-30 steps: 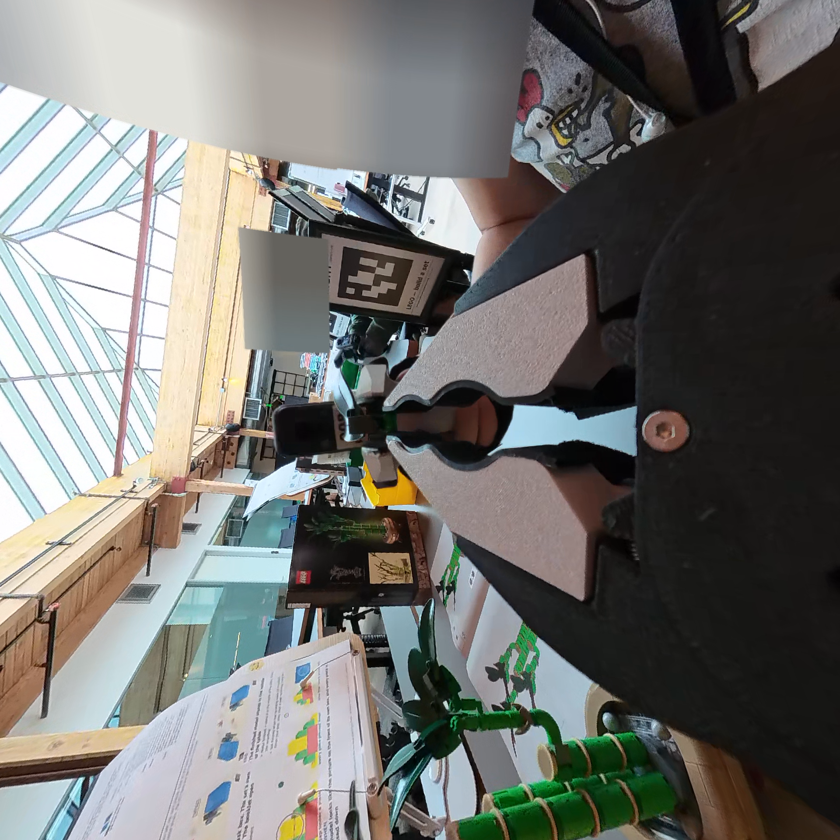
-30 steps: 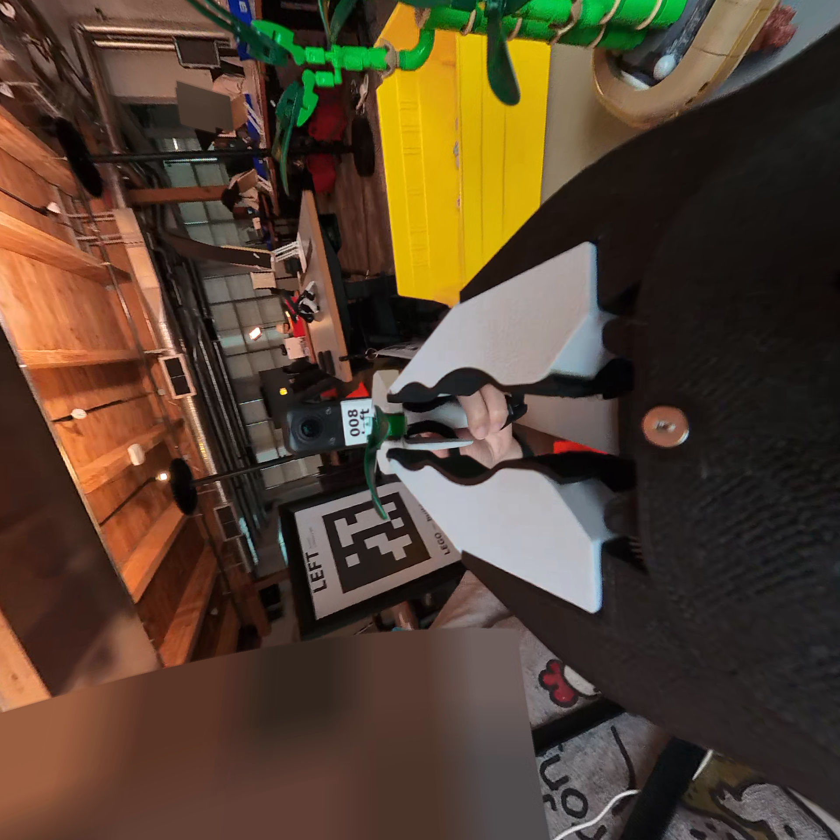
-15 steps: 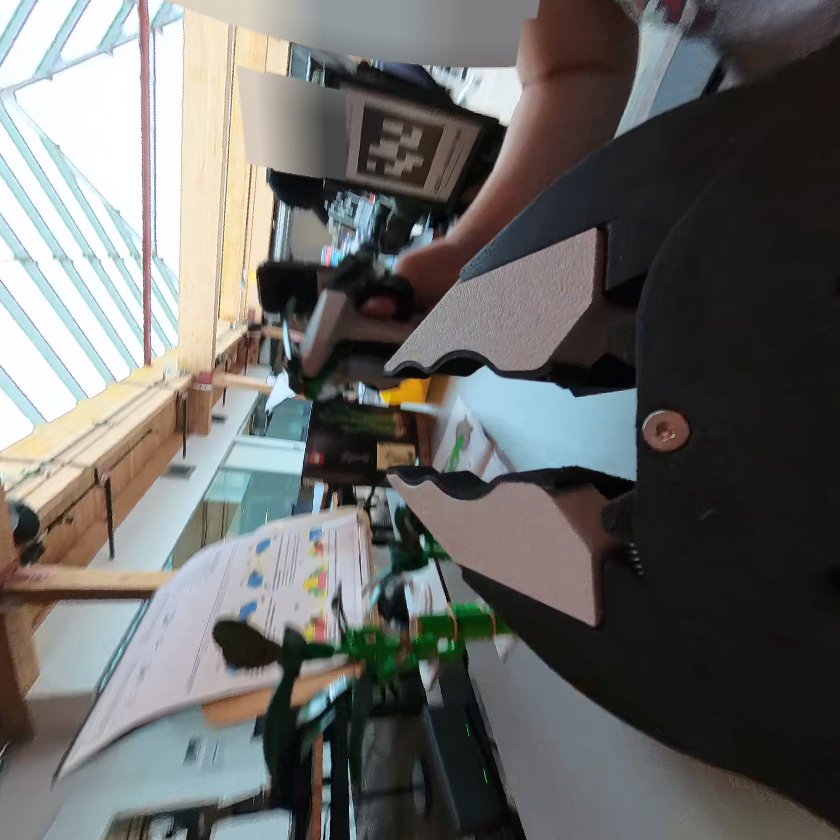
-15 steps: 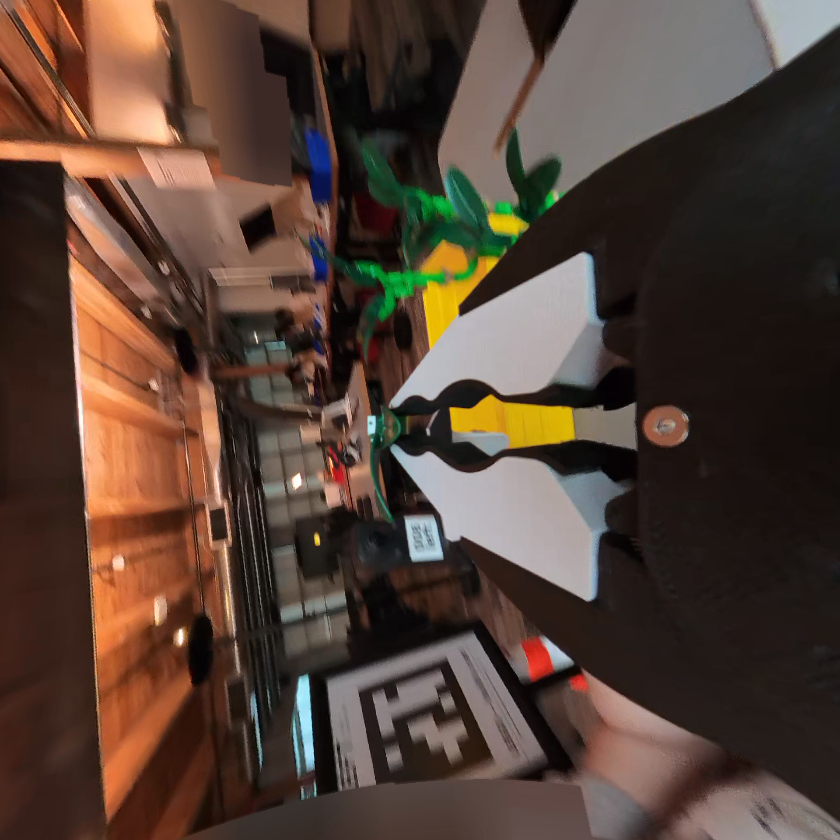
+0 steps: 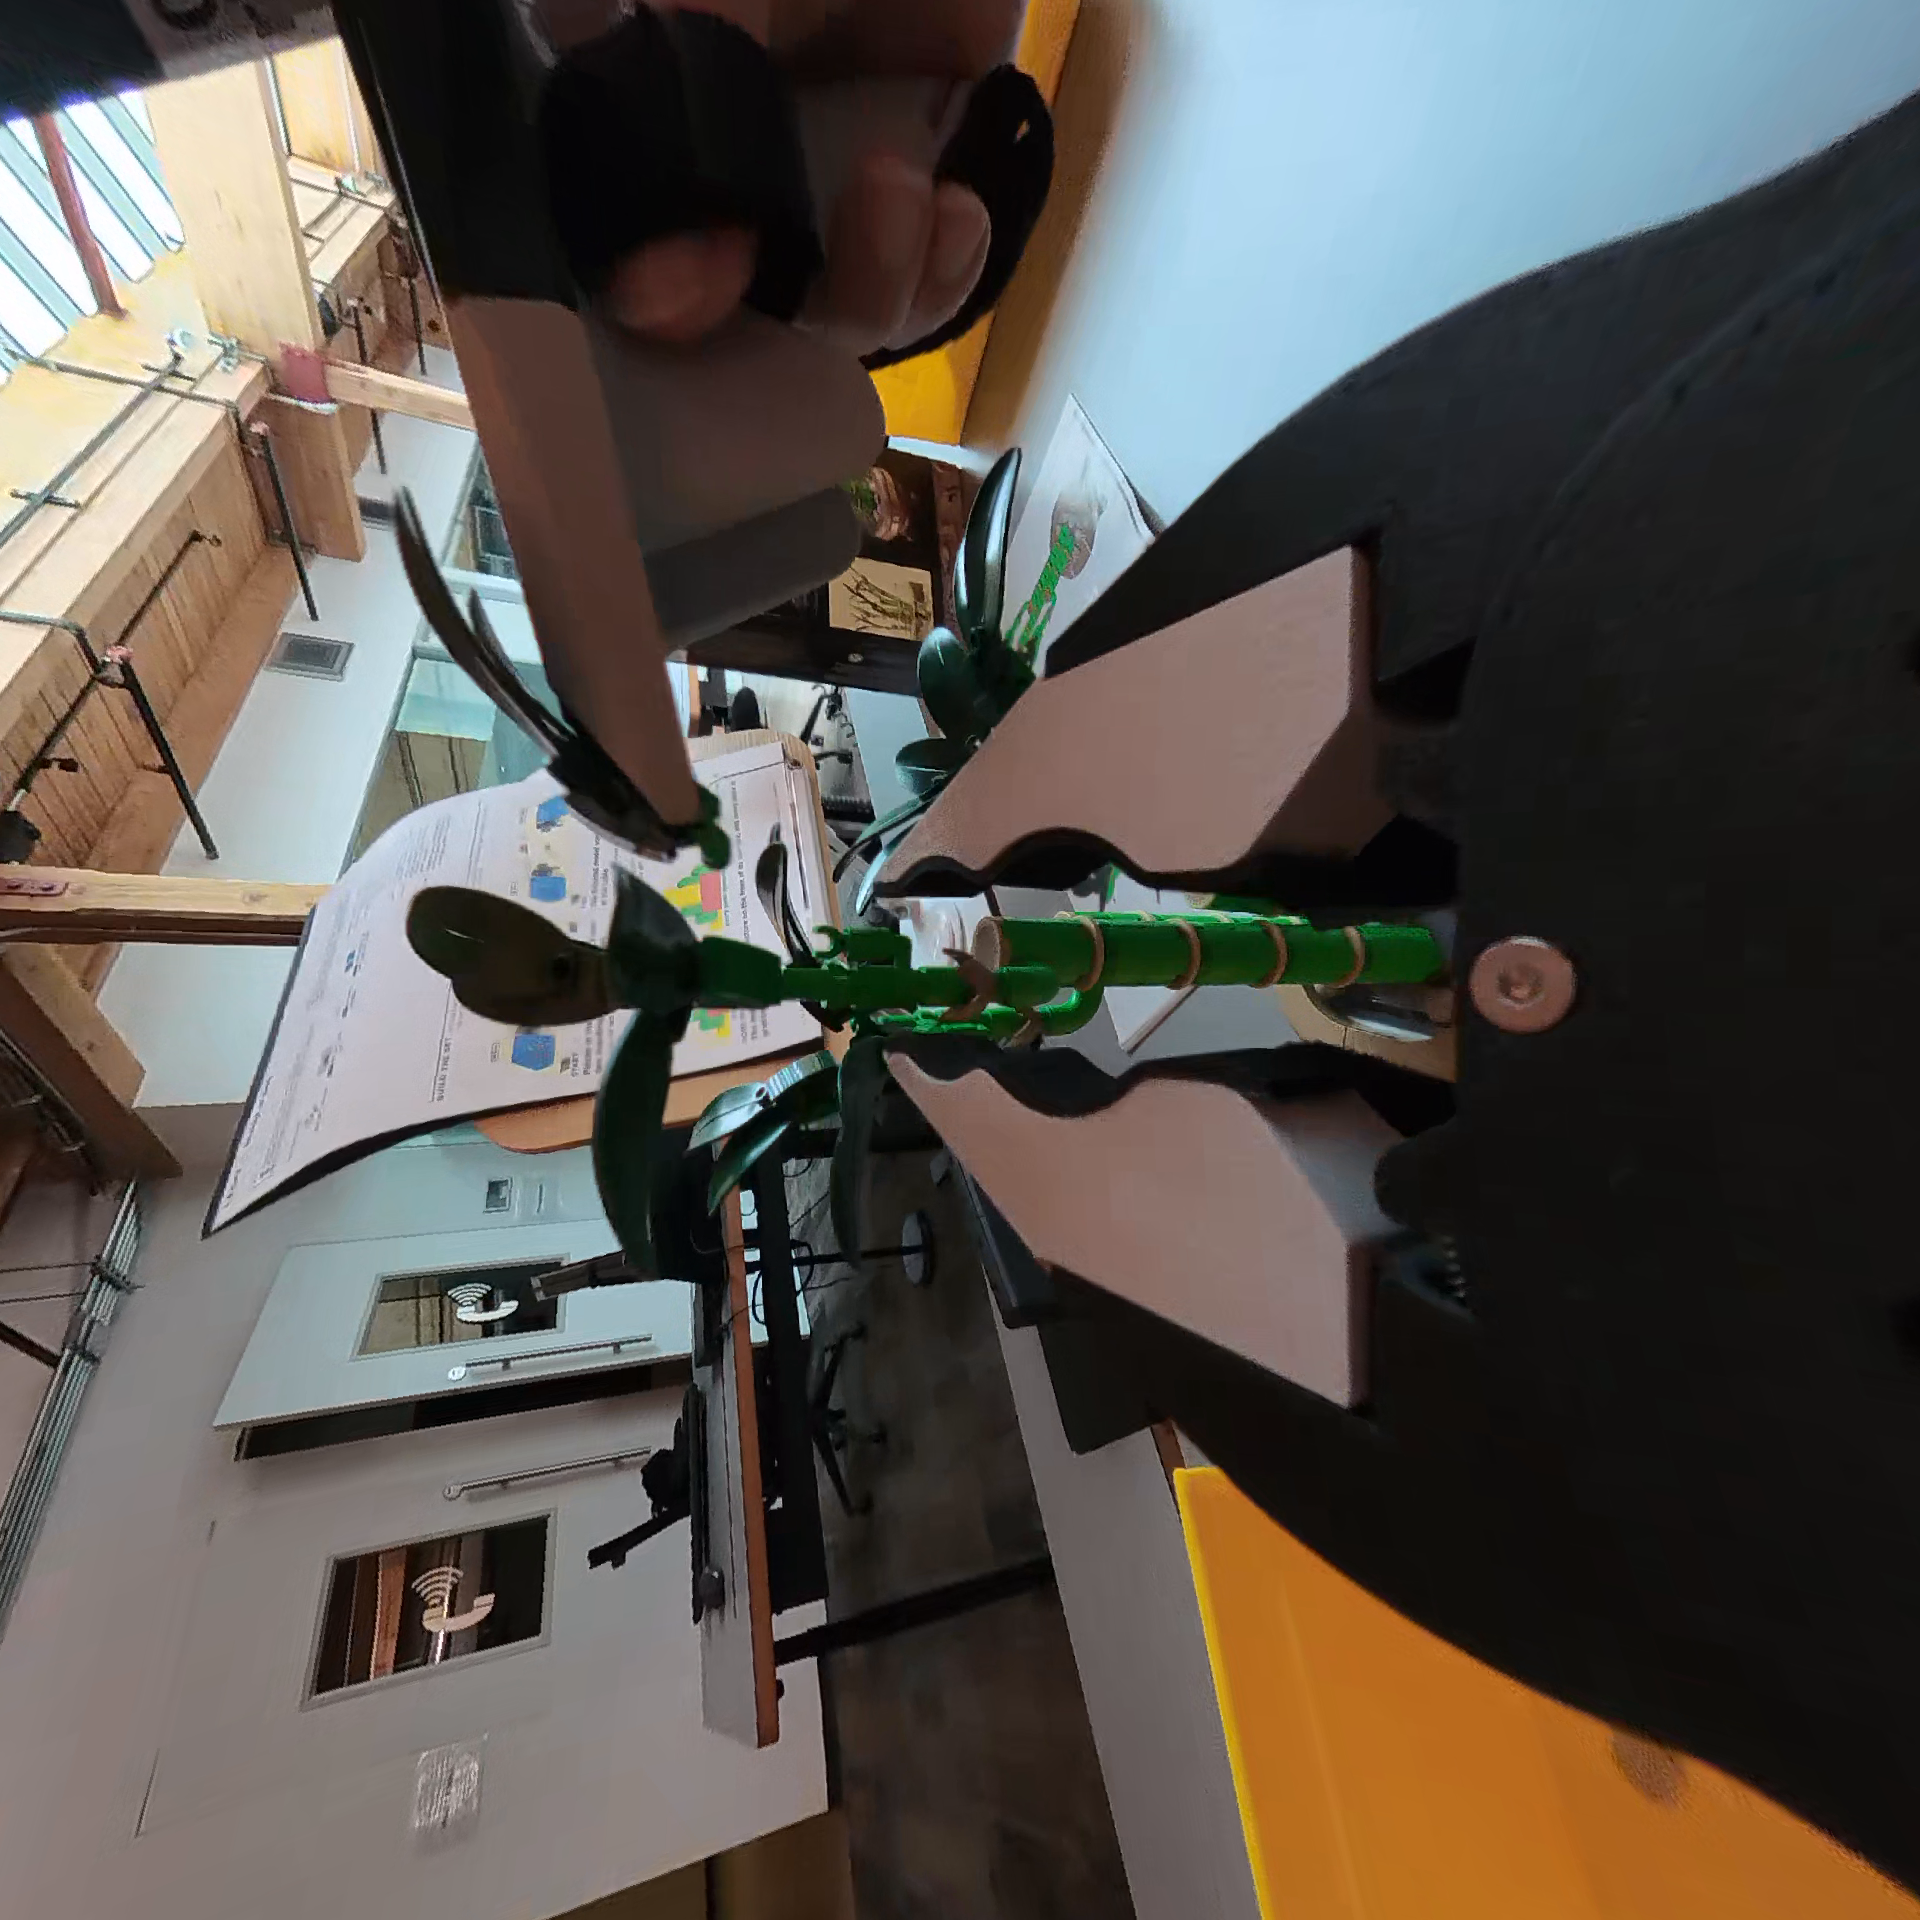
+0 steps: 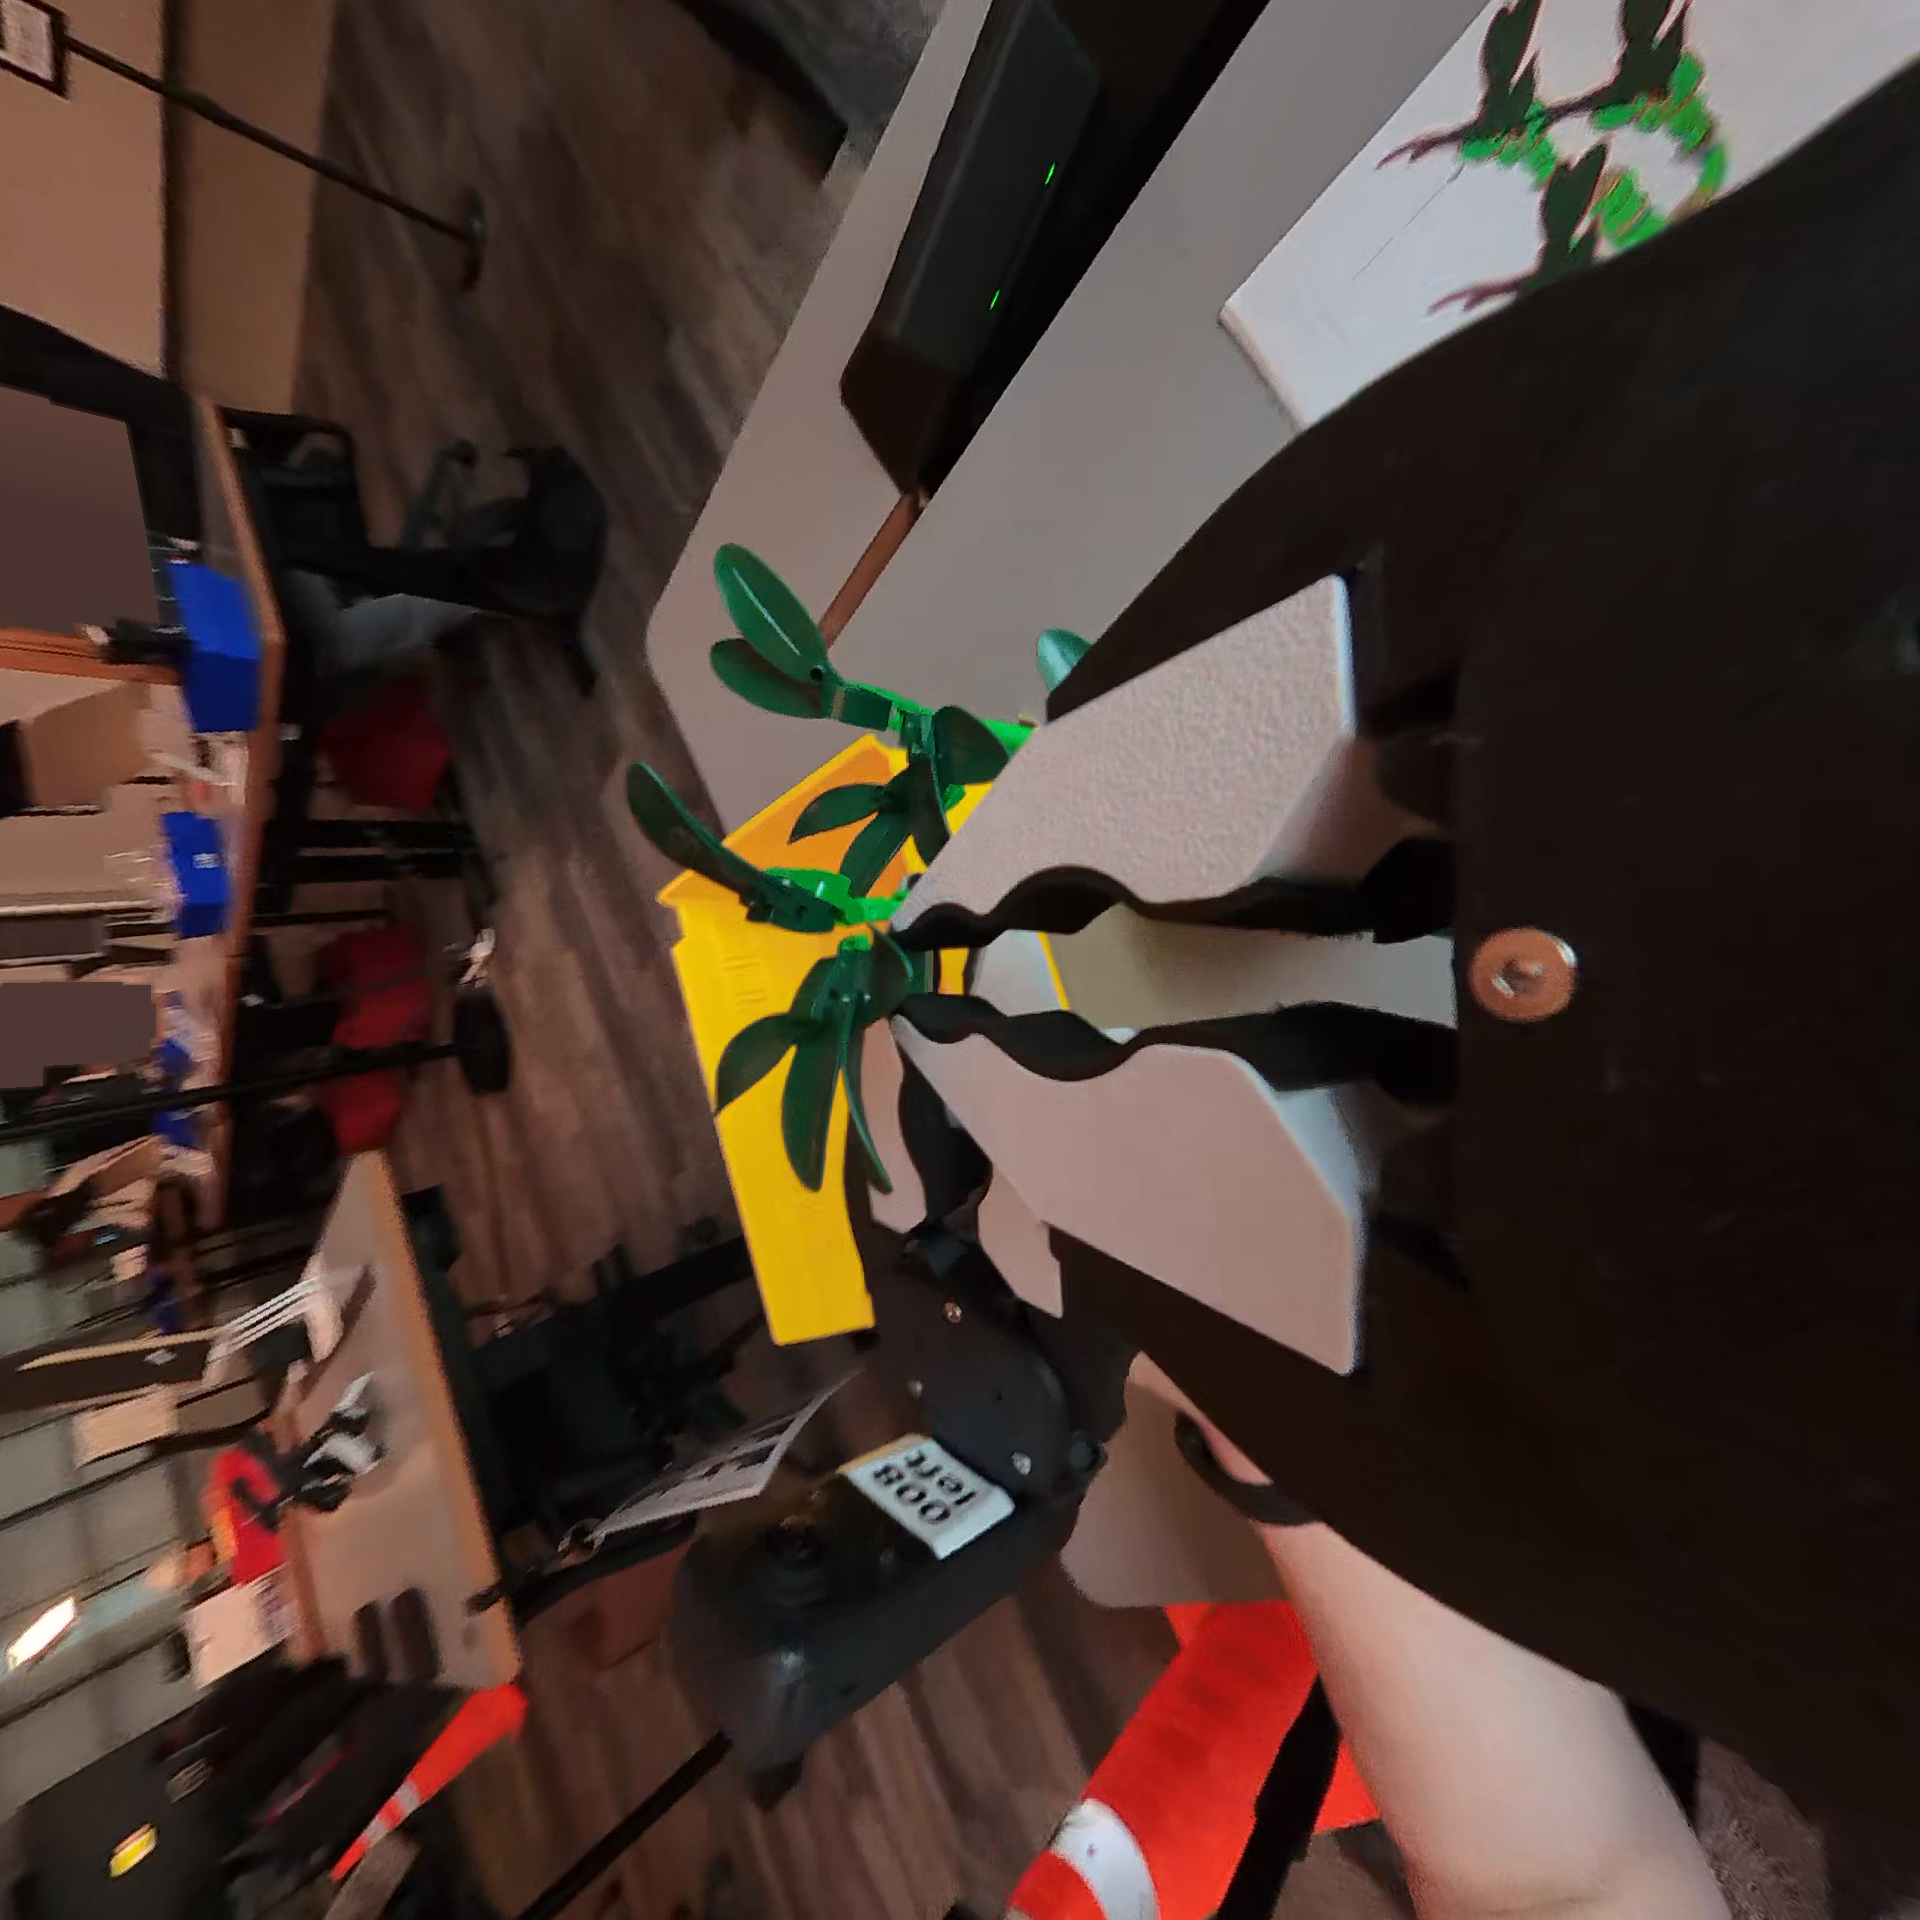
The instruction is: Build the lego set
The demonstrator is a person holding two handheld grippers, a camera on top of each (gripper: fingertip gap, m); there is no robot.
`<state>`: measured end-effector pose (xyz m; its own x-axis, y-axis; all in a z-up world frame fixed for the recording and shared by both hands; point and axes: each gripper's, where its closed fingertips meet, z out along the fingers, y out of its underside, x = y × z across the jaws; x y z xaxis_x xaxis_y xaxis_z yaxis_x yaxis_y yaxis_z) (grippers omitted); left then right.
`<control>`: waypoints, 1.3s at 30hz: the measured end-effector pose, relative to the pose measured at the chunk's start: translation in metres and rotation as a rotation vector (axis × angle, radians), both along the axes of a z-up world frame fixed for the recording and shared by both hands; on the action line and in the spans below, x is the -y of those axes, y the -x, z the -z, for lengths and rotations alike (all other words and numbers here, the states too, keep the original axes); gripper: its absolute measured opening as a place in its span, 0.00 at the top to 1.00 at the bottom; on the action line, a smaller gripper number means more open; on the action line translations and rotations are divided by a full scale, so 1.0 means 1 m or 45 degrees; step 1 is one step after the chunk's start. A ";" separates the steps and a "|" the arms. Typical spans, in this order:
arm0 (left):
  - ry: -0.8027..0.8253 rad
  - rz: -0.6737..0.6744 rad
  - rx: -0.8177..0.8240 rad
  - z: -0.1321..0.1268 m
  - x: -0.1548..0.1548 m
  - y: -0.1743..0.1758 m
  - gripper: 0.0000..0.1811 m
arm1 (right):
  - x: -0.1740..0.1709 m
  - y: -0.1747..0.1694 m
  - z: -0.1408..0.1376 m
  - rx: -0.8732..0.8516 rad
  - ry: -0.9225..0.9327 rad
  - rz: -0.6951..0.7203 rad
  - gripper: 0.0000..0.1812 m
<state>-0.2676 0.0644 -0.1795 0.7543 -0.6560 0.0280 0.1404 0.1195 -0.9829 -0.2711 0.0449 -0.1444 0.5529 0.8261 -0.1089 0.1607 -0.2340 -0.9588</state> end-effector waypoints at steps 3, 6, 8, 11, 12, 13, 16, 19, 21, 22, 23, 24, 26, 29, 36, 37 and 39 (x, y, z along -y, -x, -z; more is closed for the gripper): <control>0.013 0.022 -0.004 0.004 -0.004 -0.003 0.87 | -0.008 0.001 0.006 0.102 0.003 0.014 0.97; 0.030 0.030 -0.055 0.010 -0.009 -0.007 0.88 | -0.013 0.001 0.011 0.168 0.019 0.021 0.97; 0.010 0.019 -0.070 0.009 -0.010 -0.006 0.92 | -0.014 0.002 0.015 0.190 0.059 0.010 0.97; -0.006 0.015 -0.080 0.008 -0.009 -0.007 0.92 | -0.015 0.004 0.016 0.189 0.110 0.016 0.96; -0.013 0.008 -0.084 0.008 -0.009 -0.007 0.92 | -0.015 0.004 0.016 0.190 0.114 0.021 0.96; -0.021 -0.004 -0.090 0.008 -0.010 -0.007 0.92 | -0.016 0.004 0.016 0.192 0.124 0.027 0.96; -0.042 -0.016 -0.126 0.008 -0.010 -0.008 0.93 | -0.015 0.003 0.016 0.225 0.147 0.047 0.96; -0.038 -0.019 -0.128 0.008 -0.010 -0.009 0.93 | -0.015 0.002 0.017 0.248 0.178 0.073 0.96; -0.035 -0.013 -0.124 0.008 -0.010 -0.009 0.93 | -0.015 0.003 0.017 0.276 0.203 0.086 0.96; -0.034 -0.010 -0.120 0.008 -0.009 -0.009 0.93 | -0.015 0.002 0.017 0.298 0.205 0.096 0.96; -0.033 -0.012 -0.115 0.008 -0.010 -0.009 0.93 | -0.015 0.002 0.017 0.321 0.204 0.105 0.96; -0.032 -0.018 -0.109 0.008 -0.010 -0.008 0.93 | -0.015 0.003 0.018 0.335 0.204 0.113 0.96; -0.034 -0.027 -0.094 0.008 -0.010 -0.007 0.92 | -0.015 0.004 0.018 0.343 0.218 0.118 0.96; -0.048 -0.052 -0.099 0.007 -0.009 -0.005 0.92 | -0.014 0.005 0.018 0.365 0.226 0.124 0.96; -0.082 -0.065 -0.077 0.000 -0.003 -0.002 0.92 | -0.014 0.004 0.019 0.447 0.195 0.154 0.96; -0.076 -0.053 -0.076 0.001 -0.004 -0.003 0.92 | -0.014 0.004 0.019 0.450 0.196 0.153 0.96; -0.075 -0.049 -0.080 0.001 -0.005 -0.005 0.93 | -0.014 0.004 0.019 0.460 0.200 0.155 0.96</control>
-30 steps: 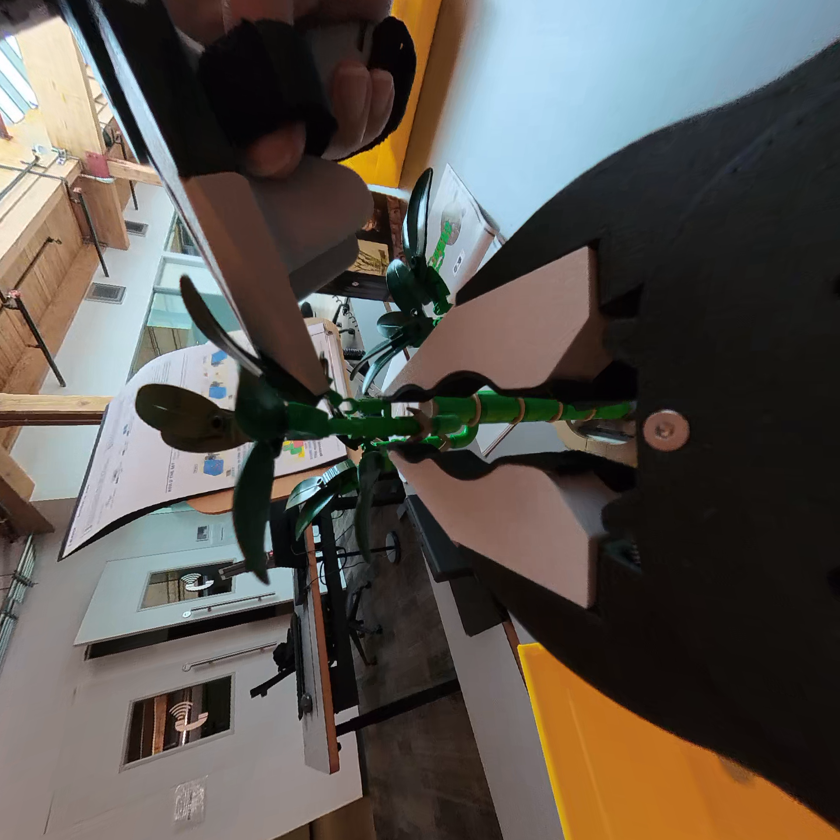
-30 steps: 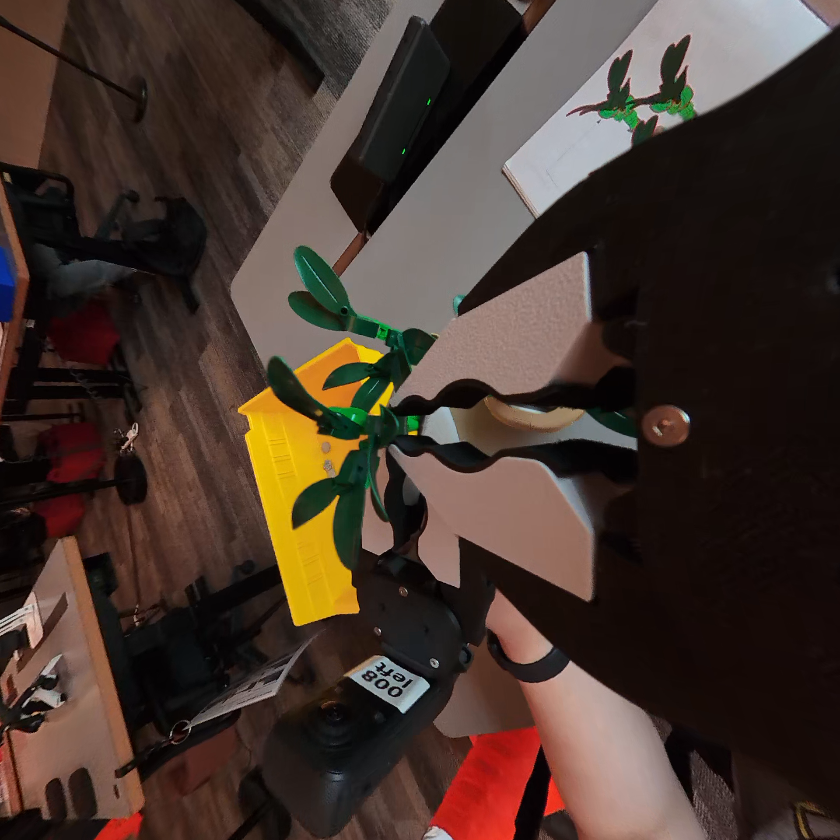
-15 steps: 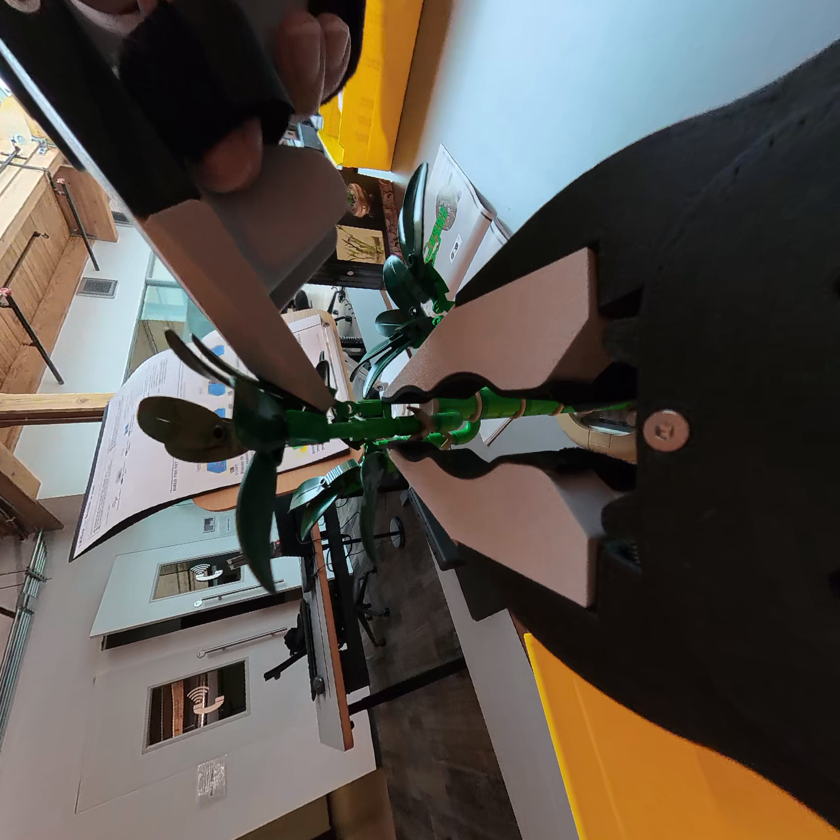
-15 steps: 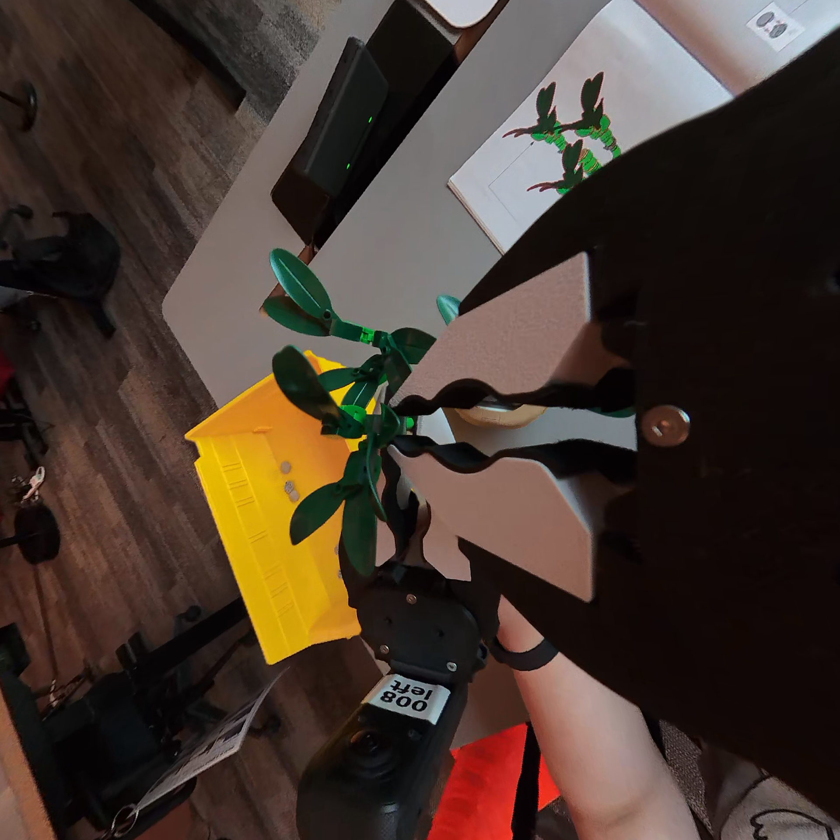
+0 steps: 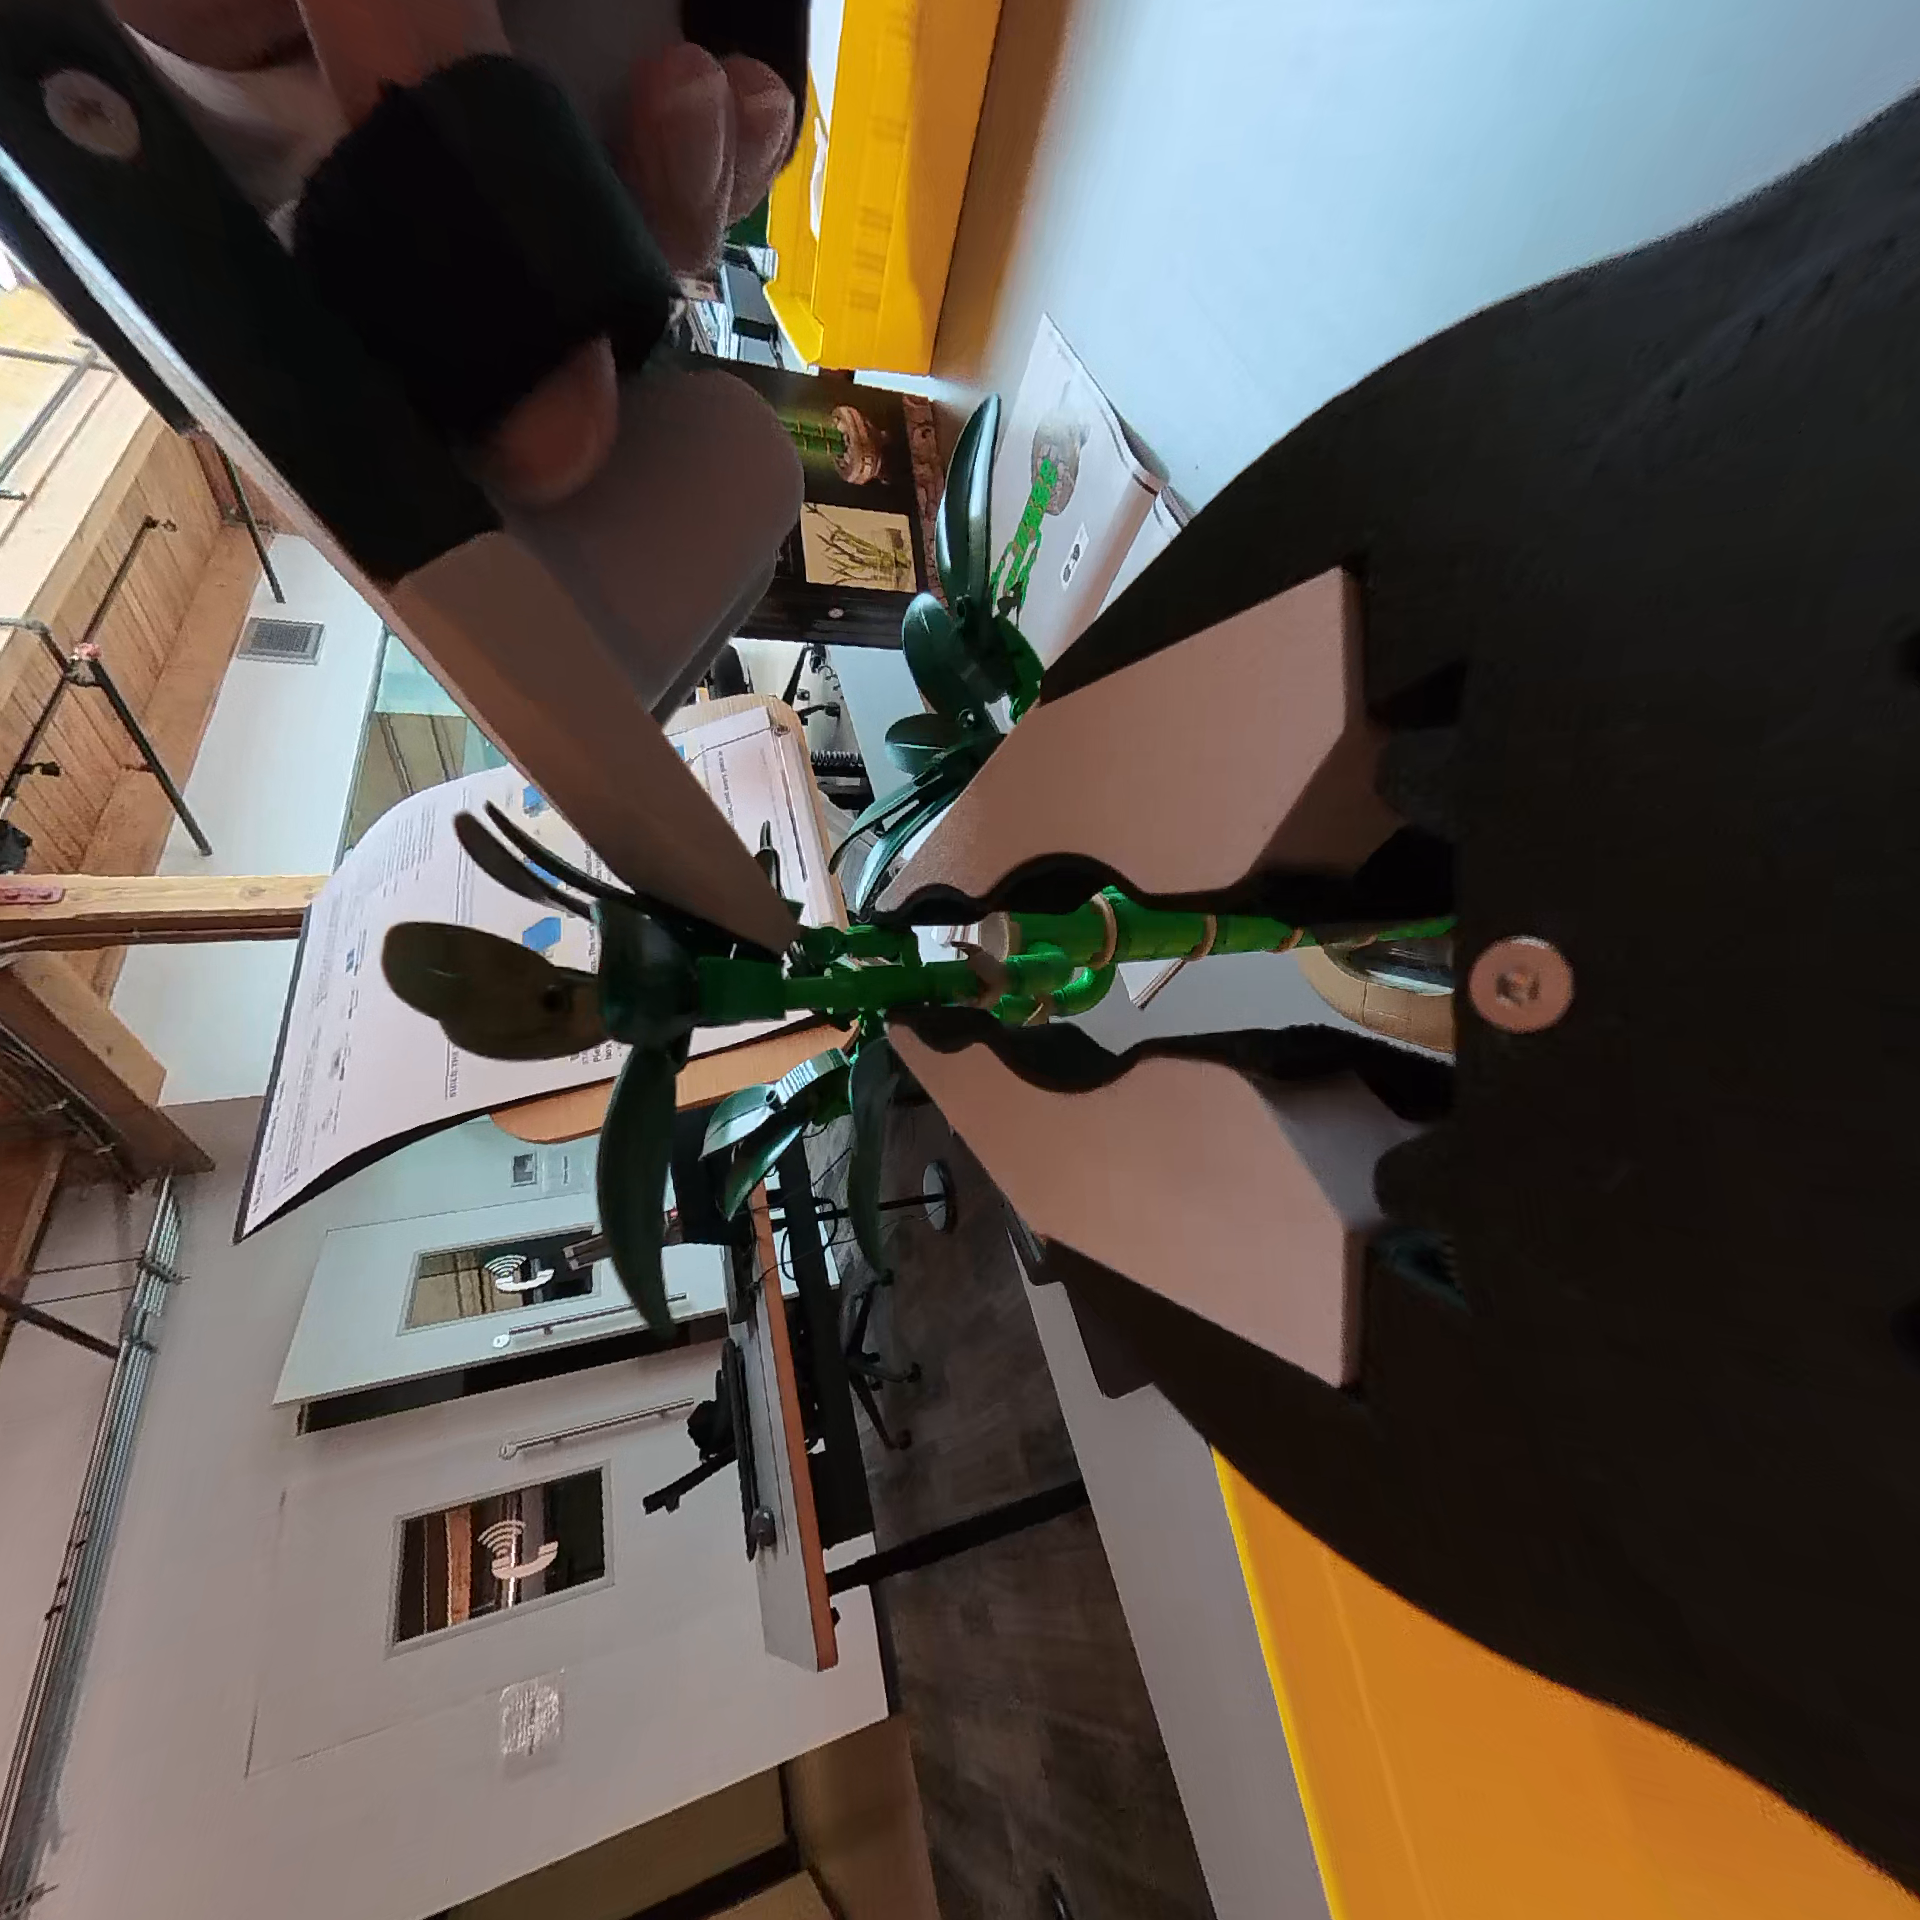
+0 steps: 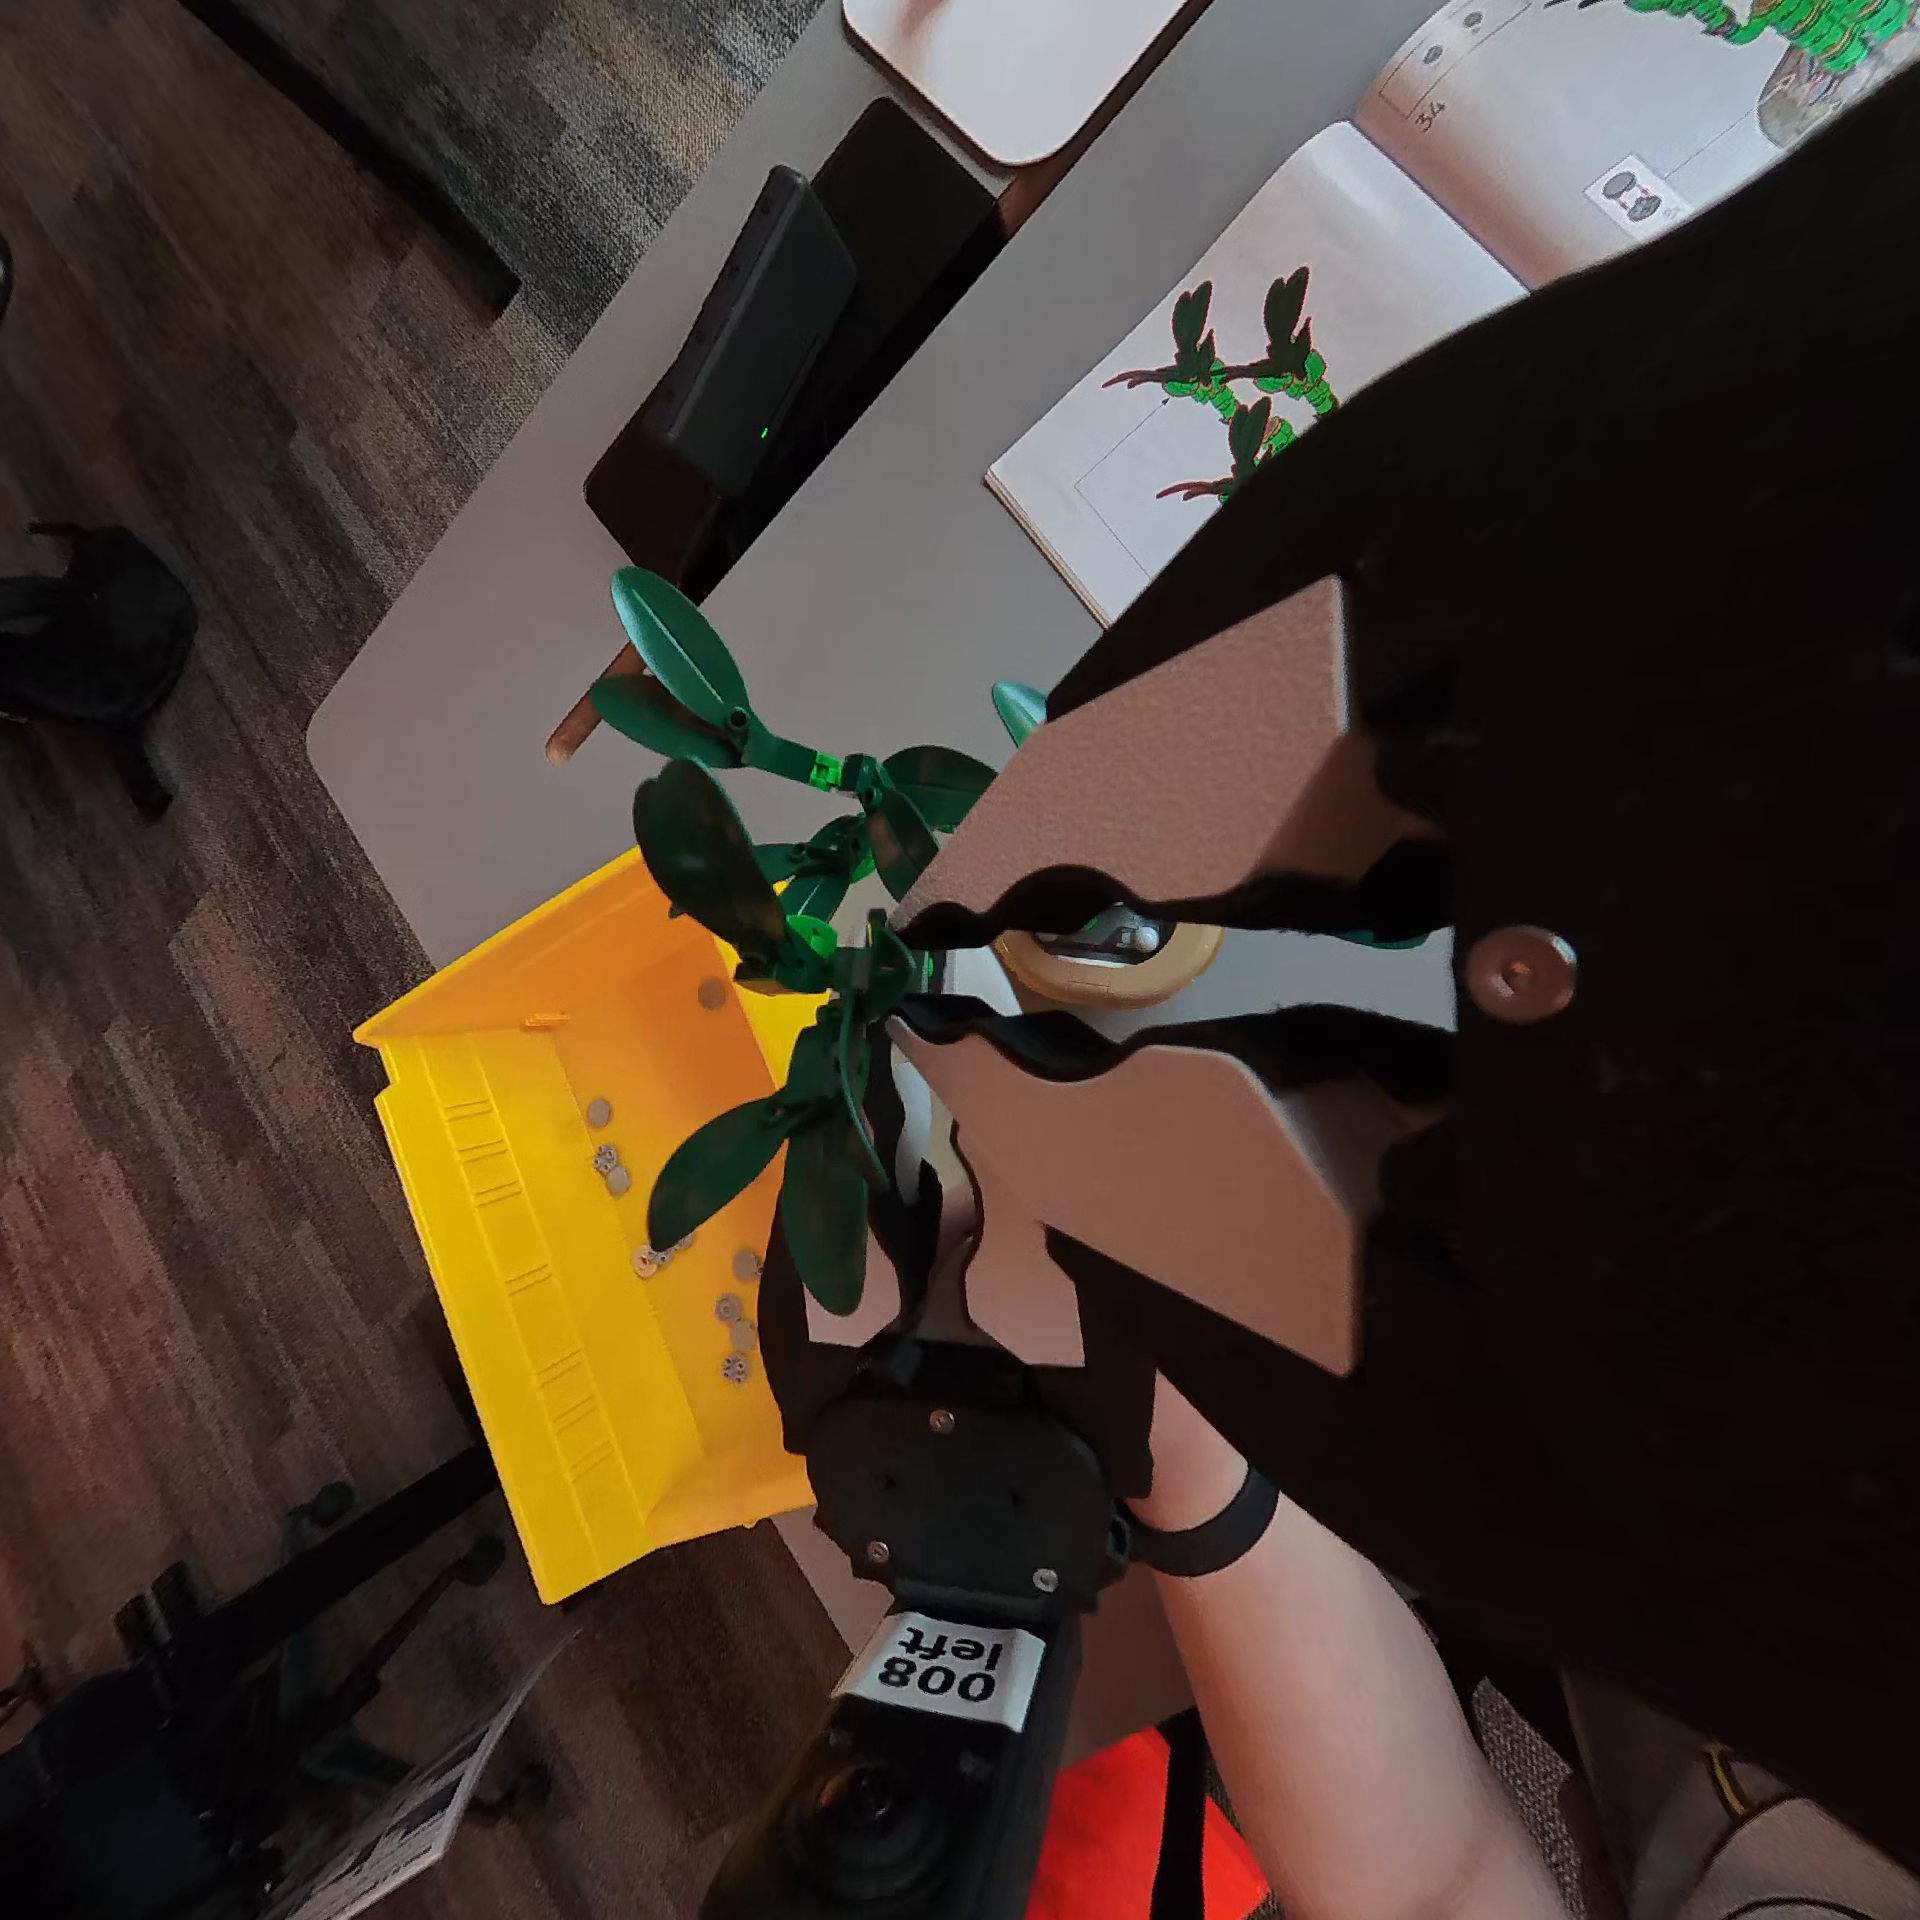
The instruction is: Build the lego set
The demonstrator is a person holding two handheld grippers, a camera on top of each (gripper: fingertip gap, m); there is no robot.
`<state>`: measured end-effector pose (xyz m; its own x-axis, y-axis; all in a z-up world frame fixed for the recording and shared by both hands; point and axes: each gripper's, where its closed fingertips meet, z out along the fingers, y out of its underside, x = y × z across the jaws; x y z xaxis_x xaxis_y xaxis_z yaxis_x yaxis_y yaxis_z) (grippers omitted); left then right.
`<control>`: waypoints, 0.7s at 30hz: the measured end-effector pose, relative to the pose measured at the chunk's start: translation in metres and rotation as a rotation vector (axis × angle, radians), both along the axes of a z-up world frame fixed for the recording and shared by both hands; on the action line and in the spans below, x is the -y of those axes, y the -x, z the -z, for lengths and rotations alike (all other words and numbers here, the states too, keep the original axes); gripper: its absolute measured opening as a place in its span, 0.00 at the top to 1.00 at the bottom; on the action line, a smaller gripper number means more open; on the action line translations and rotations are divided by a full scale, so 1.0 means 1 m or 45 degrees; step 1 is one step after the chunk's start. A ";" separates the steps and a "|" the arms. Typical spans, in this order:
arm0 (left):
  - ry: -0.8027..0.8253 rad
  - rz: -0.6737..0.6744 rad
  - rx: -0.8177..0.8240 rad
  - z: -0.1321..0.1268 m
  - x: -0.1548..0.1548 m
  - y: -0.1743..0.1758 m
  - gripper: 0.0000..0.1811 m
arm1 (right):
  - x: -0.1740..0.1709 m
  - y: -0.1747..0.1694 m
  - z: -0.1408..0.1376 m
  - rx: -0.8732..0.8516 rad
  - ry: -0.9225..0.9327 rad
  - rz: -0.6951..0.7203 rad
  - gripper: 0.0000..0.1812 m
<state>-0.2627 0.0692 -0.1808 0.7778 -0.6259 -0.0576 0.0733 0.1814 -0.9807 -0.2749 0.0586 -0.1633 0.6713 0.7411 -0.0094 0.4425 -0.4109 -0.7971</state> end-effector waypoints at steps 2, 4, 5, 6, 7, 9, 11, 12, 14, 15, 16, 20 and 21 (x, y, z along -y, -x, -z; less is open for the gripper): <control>-0.006 -0.015 -0.009 0.000 -0.001 0.000 0.93 | 0.000 0.000 0.000 0.015 0.000 0.004 0.96; -0.011 -0.031 -0.013 0.000 -0.001 0.000 0.93 | 0.001 -0.001 0.001 0.045 -0.008 0.001 0.96; -0.009 -0.031 -0.010 0.000 -0.001 -0.001 0.94 | 0.001 -0.001 0.001 0.063 -0.013 -0.001 0.96; -0.004 -0.029 -0.007 0.000 -0.001 -0.001 0.94 | 0.001 -0.001 0.001 0.077 -0.017 -0.002 0.96; -0.001 -0.029 -0.009 0.000 -0.001 -0.001 0.94 | 0.001 -0.001 0.002 0.086 -0.016 -0.001 0.96; 0.001 -0.037 -0.011 0.000 -0.002 0.000 0.94 | 0.000 0.000 0.002 0.091 -0.020 0.002 0.96; 0.006 -0.039 -0.005 0.000 -0.002 0.001 0.94 | 0.001 0.001 0.003 0.106 -0.035 0.002 0.96; 0.007 -0.040 -0.004 0.000 -0.002 0.002 0.94 | 0.001 0.001 0.003 0.114 -0.040 0.001 0.96; 0.005 -0.055 -0.021 0.001 -0.002 0.003 0.94 | 0.001 0.002 0.005 0.129 -0.039 -0.003 0.96; 0.006 -0.058 -0.026 0.001 -0.002 0.003 0.94 | 0.001 0.002 0.005 0.129 -0.036 -0.005 0.96; 0.010 -0.054 -0.024 0.001 -0.002 0.003 0.94 | 0.001 0.002 0.005 0.125 -0.033 -0.008 0.96; 0.015 -0.050 -0.019 0.001 -0.002 0.002 0.94 | 0.002 0.001 0.005 0.109 -0.014 -0.007 0.96; 0.014 -0.046 -0.020 0.001 -0.002 0.002 0.94 | 0.001 0.000 0.005 0.109 -0.012 -0.001 0.96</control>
